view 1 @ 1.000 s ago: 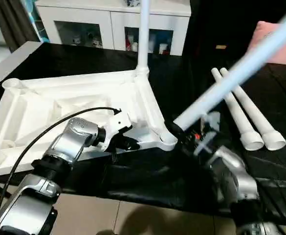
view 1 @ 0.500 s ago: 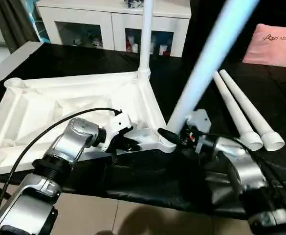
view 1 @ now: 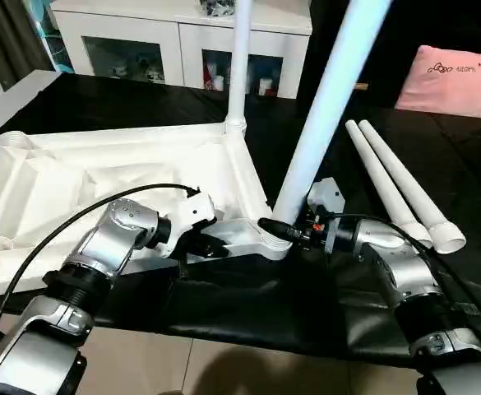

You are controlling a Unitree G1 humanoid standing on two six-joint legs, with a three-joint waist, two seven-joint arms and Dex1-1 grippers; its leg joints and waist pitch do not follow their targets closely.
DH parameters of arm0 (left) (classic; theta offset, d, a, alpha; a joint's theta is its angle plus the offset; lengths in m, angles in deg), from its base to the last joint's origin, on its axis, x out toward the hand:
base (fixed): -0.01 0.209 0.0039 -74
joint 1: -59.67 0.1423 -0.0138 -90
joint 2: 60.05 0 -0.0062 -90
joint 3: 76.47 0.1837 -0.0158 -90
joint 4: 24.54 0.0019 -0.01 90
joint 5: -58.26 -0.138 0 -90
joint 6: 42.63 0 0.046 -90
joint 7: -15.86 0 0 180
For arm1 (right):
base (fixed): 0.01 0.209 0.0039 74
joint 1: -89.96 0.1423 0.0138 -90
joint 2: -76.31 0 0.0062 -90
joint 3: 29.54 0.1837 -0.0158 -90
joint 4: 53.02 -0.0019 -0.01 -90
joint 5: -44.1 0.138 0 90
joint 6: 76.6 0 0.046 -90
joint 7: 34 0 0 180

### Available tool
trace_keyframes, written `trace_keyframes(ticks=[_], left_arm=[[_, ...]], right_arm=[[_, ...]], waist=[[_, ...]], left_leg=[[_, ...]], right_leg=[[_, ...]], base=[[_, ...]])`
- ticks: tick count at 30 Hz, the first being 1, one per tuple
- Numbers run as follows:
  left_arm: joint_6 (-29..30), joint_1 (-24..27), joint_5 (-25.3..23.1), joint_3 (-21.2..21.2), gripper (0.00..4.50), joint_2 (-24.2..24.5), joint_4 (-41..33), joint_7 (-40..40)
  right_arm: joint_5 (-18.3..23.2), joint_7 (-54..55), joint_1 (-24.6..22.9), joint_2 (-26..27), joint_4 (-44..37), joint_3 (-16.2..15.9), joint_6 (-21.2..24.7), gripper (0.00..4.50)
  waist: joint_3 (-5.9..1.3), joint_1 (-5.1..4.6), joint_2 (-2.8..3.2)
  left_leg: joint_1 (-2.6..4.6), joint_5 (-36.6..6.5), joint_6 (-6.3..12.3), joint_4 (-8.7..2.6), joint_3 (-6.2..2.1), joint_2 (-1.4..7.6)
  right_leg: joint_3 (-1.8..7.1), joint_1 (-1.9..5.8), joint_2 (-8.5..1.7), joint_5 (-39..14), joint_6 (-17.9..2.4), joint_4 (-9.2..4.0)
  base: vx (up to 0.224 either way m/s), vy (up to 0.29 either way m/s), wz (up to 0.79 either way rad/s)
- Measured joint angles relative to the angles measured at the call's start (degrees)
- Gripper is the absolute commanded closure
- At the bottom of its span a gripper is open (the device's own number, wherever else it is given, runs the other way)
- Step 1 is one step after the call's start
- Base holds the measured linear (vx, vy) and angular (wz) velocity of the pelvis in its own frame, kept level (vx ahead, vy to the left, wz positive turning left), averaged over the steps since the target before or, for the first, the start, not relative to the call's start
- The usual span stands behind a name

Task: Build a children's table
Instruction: Insert table leg to table base, then rotate leg to tighten

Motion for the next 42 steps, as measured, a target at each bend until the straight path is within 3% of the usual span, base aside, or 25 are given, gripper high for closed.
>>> trace_keyframes(ticks=[9, 24, 27, 32, 36, 42], left_arm=[[-1.4, -0.2, -0.9, 1.9, 4.5, 1.1, 0.0, 4.0], [-2.8, -0.7, -1.7, 2.7, 4.5, 0.9, 1.5, 4.8], [0.6, -1.0, -1.7, 0.5, 4.5, -1.1, 3.3, 0.0], [7.1, -2.1, -1.5, -2.9, 4.5, -5.7, 4.1, -9.6], [14.5, -3.4, -0.6, -6.6, 4.5, -10.9, 3.3, -19.4], [18.3, -4.1, 0.0, -8.5, 4.5, -13.5, 1.6, -25.2]], right_arm=[[0.0, -5.2, -1.6, -1.1, -2.2, -1.3, -0.5, 2.56], [0.0, -6.6, -2.2, -0.5, -2.3, -1.5, -0.5, 2.56], [-0.3, 1.4, -1.1, 2.5, 1.1, 0.7, -0.8, 2.56], [-2.0, 17.4, 3.2, 6.8, 7.5, 4.1, -1.1, 2.56], [-2.2, 33.4, 10.6, 11.2, 15.7, 7.7, 0.1, 2.56], [-3.0, 41.3, 15.5, 13.3, 20.8, 9.3, 0.3, 2.56]], waist=[[-0.53, 0.55, 1.39], [-0.63, 0.51, 1.55], [-0.53, 0.32, 1.51], [-0.1, -0.5, 1.32], [0.15, -1.22, 0.95], [0.16, -1.19, 0.72]], left_leg=[[0.0, -0.1, -0.03, -0.09, -0.01, 0.02], [0.41, -0.2, -0.31, -0.15, -0.01, 0.04], [0.97, -0.2, -0.36, -0.34, 0.1, 0.03], [0.95, -0.1, -0.44, -0.4, 0.14, 0.0], [-0.04, 0.1, -0.66, -0.46, 0.16, 0.04], [-0.72, 0.6, -0.25, -0.6, 0.16, 0.24]], right_leg=[[-0.08, 0.15, 0.0, 0.0, 0.0, -0.09], [-0.12, 0.56, -0.01, 0.0, 0.0, -0.17], [-0.05, 0.94, -0.04, 0.1, -0.2, -0.16], [-0.02, 0.61, -0.09, 0.2, -0.3, -0.23], [-0.09, -0.2, -0.08, 0.6, -0.6, -0.21], [-0.34, -0.9, 0.04, 0.6, -0.6, -0.39]], base=[[0.0, 0.0, 0.0], [0.0, 0.0, 0.0], [0.0, 0.0, 0.0], [0.0, 0.0, 0.0], [0.0, 0.0, 0.0], [0.01, 0.0, 0.0]])
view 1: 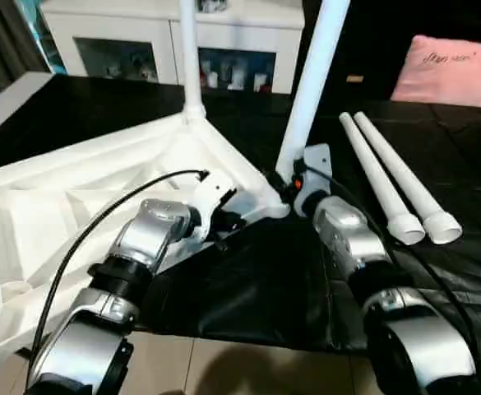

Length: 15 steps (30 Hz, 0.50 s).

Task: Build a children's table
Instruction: Rotate leg to tighten

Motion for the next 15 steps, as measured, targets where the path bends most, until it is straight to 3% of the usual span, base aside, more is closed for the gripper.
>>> trace_keyframes(ticks=[2, 15], left_arm=[[0.0, -0.2, 0.0, 0.0, 4.5, -0.2, 0.0, -0.7], [0.1, -0.2, -0.6, 0.6, 4.5, 0.0, -0.1, -1.7]], right_arm=[[-0.6, 1.2, 0.6, 0.4, 0.8, 0.3, -0.3, 2.56], [-3.4, 3.0, 2.0, 1.2, 3.7, 0.2, -1.9, 2.56]], waist=[[-0.01, -0.01, -0.02], [0.01, -0.37, 0.0]], left_leg=[[-0.25, 0.0, 0.07, 0.03, -0.01, 0.01], [-0.22, 0.1, 0.1, 0.03, -0.01, 0.16]], right_leg=[[-0.06, -0.15, -0.01, 0.0, 0.0, -0.01], [-0.28, -0.03, -0.01, 0.0, 0.0, 0.02]], base=[[0.0, 0.0, 0.0], [0.0, 0.0, 0.0]])
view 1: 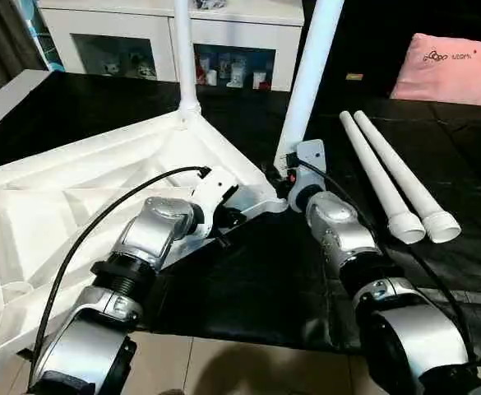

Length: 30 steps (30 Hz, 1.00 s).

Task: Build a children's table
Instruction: Rotate leg to tighten

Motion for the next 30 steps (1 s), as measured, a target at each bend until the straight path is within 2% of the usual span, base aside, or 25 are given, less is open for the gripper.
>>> trace_keyframes(ticks=[2, 3, 5, 8, 9, 19, 22, 24, 30], left_arm=[[0.0, 0.0, 0.0, 0.0, 4.5, 0.0, 0.0, 0.0], [0.0, 0.0, 0.0, 0.0, 4.5, 0.0, 0.0, 0.0], [0.0, 0.0, 0.0, 0.1, 4.5, 0.1, 0.0, 0.0], [0.0, 0.0, 0.0, 0.2, 4.5, 0.3, -0.1, 0.1], [0.0, 0.0, 0.0, 0.2, 4.5, 0.4, -0.1, 0.1], [-0.3, -0.1, 0.0, 0.2, 4.5, 0.5, -0.4, 0.1], [-0.7, -0.1, 0.0, 0.3, 4.5, 0.5, -0.3, 0.2], [-1.0, -0.1, 0.0, 0.4, 4.5, 0.6, -0.3, 0.2], [-4.5, -0.2, -0.4, 1.8, 4.5, 1.5, 0.6, 1.5]], right_arm=[[-0.1, -0.1, 0.0, 0.0, 0.0, 0.0, 0.0, 2.56], [-0.1, -0.2, 0.0, 0.0, 0.0, 0.1, 0.0, 2.21], [-0.1, -0.7, 0.0, 0.0, 0.1, 0.2, 0.0, 1.86], [0.1, -1.6, -0.5, 0.0, 0.9, 0.6, 0.0, 1.78], [0.2, -1.9, -0.5, 0.0, 1.1, 0.7, 0.0, 1.51], [-0.3, -4.3, -2.3, -0.2, 2.4, 0.7, 0.1, 0.63], [-0.3, -6.5, -3.9, -0.9, 0.7, 0.4, -0.4, 0.43], [-0.3, -7.5, -4.6, -1.3, -0.3, 0.2, -0.5, 0.14], [0.9, -13.0, -11.9, -4.0, -9.1, 0.1, 0.8, 0.05]], waist=[[0.0, -0.01, 0.0], [0.0, -0.02, 0.0], [0.0, -0.05, 0.0], [0.01, -0.1, 0.01], [0.01, -0.16, 0.01], [0.07, -0.26, 0.09], [0.11, -0.2, 0.15], [0.14, -0.18, 0.19], [0.3, 0.07, 0.41]], left_leg=[[0.01, 0.0, 0.0, 0.0, 0.0, 0.0], [0.01, 0.0, 0.0, 0.0, 0.0, 0.0], [0.0, 0.0, 0.0, 0.0, 0.0, 0.0], [0.0, 0.0, 0.0, 0.0, 0.0, 0.0], [0.0, 0.0, 0.0, 0.0, 0.0, 0.01], [-0.13, 0.1, 0.01, 0.04, 0.01, 0.23], [-0.17, 0.2, -0.01, 0.04, 0.04, 0.33], [-0.18, 0.2, 0.01, 0.04, 0.04, 0.34], [-0.22, 0.2, 0.02, 0.04, 0.08, 0.39]], right_leg=[[0.0, 0.02, 0.0, 0.0, 0.0, 0.0], [0.0, 0.02, 0.0, 0.0, 0.0, 0.0], [0.0, 0.02, 0.0, 0.0, 0.0, 0.0], [-0.01, 0.01, 0.0, 0.0, 0.0, 0.0], [-0.02, 0.0, 0.0, 0.0, 0.0, 0.01], [-0.36, -0.09, -0.01, 0.0, 0.0, 0.01], [-0.46, -0.09, -0.01, 0.0, 0.0, 0.01], [-0.5, -0.09, -0.01, 0.0, 0.0, 0.02], [-0.52, -0.11, -0.01, 0.0, 0.0, 0.01]], base=[[0.0, 0.0, 0.0], [0.0, 0.0, 0.0], [0.0, 0.0, 0.0], [0.0, 0.0, 0.0], [0.0, 0.0, 0.0], [0.0, 0.0, 0.0], [0.0, 0.0, 0.0], [0.0, 0.0, 0.0], [0.0, 0.0, 0.0]])
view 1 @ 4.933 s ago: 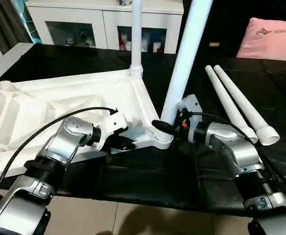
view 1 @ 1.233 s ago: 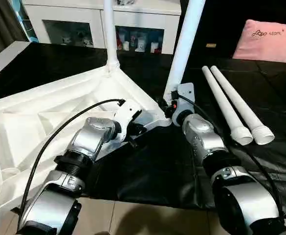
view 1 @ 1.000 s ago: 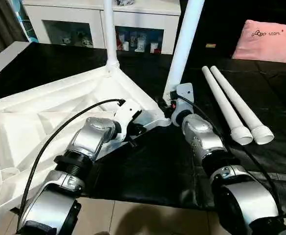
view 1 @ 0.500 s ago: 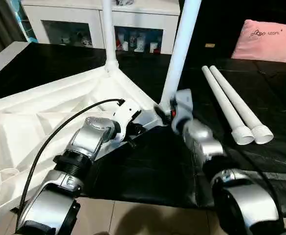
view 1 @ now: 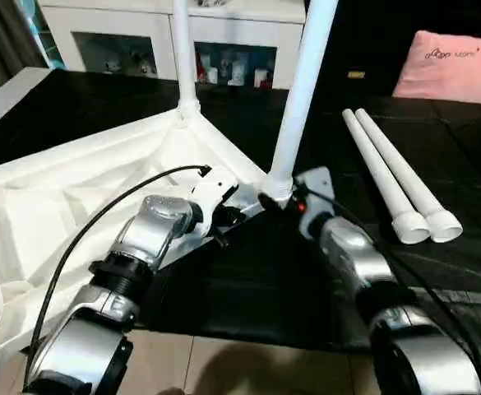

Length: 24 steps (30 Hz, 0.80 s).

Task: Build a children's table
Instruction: Rotate leg to tighten

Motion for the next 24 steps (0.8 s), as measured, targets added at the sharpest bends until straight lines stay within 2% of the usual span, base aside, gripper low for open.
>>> trace_keyframes(ticks=[3, 6, 13, 19, 24], left_arm=[[-1.5, -0.1, -0.1, 0.3, 4.5, 0.6, 0.2, 0.9], [-2.7, -0.3, -0.2, 0.6, 4.5, 1.4, 0.8, 1.8], [-7.3, -0.3, -0.9, 2.4, 4.5, 4.0, 1.9, 5.7], [-11.9, -0.1, -1.2, 3.9, 4.5, 5.7, 2.6, 10.6], [-17.4, -0.1, -1.1, 4.7, 4.5, 6.8, 4.7, 15.5]], right_arm=[[0.5, -2.5, -5.3, -1.1, -4.1, -1.1, 2.6, 0.05], [1.6, -5.0, -8.6, -2.2, -10.9, -1.1, 4.9, 0.05], [5.2, -9.4, -13.9, -6.2, -24.5, -1.1, 9.7, 0.05], [5.9, -14.1, -14.8, -11.7, -30.1, -0.9, 12.5, 0.05], [6.6, -22.0, -14.9, -17.5, -33.2, -2.8, 14.7, 0.05]], waist=[[0.1, 0.15, 0.13], [0.24, 0.3, 0.35], [0.24, 0.85, 0.36], [0.24, 2.05, 0.36], [0.26, 2.56, 0.42]], left_leg=[[-0.06, 0.0, -0.01, 0.0, 0.0, 0.04], [-0.06, 0.1, 0.01, 0.01, 0.04, 0.06], [-0.07, 0.1, -0.02, 0.01, 0.05, 0.07], [-0.05, 0.1, -0.05, 0.03, 0.05, 0.07], [-0.06, 0.1, -0.05, 0.12, 0.06, 0.06]], right_leg=[[-0.07, -0.03, 0.01, 0.0, 0.0, 0.0], [-0.06, -0.06, 0.0, 0.0, 0.0, 0.03], [-0.08, -0.04, -0.01, 0.0, 0.0, 0.03], [-0.09, -0.01, -0.01, 0.0, 0.0, 0.05], [-0.11, 0.05, -0.06, 0.0, 0.0, 0.07]], base=[[0.0, 0.0, 0.0], [0.0, 0.0, 0.0], [0.0, 0.0, 0.0], [0.0, 0.0, 0.0], [0.0, 0.0, 0.0]])
